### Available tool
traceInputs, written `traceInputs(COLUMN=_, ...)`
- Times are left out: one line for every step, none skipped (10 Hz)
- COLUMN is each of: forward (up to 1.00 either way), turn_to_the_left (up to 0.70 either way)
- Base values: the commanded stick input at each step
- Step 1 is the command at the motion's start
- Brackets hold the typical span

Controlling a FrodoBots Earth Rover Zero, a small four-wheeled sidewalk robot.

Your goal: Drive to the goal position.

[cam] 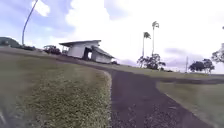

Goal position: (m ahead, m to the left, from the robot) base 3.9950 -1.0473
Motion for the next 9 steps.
traceInputs(forward=0.7, turn_to_the_left=-0.35)
traceInputs(forward=0.7, turn_to_the_left=-0.35)
traceInputs(forward=0.7, turn_to_the_left=-0.35)
traceInputs(forward=0.7, turn_to_the_left=-0.35)
traceInputs(forward=0.7, turn_to_the_left=-0.35)
traceInputs(forward=0.7, turn_to_the_left=-0.35)
traceInputs(forward=0.7, turn_to_the_left=-0.35)
traceInputs(forward=0.7, turn_to_the_left=-0.35)
traceInputs(forward=0.7, turn_to_the_left=-0.35)
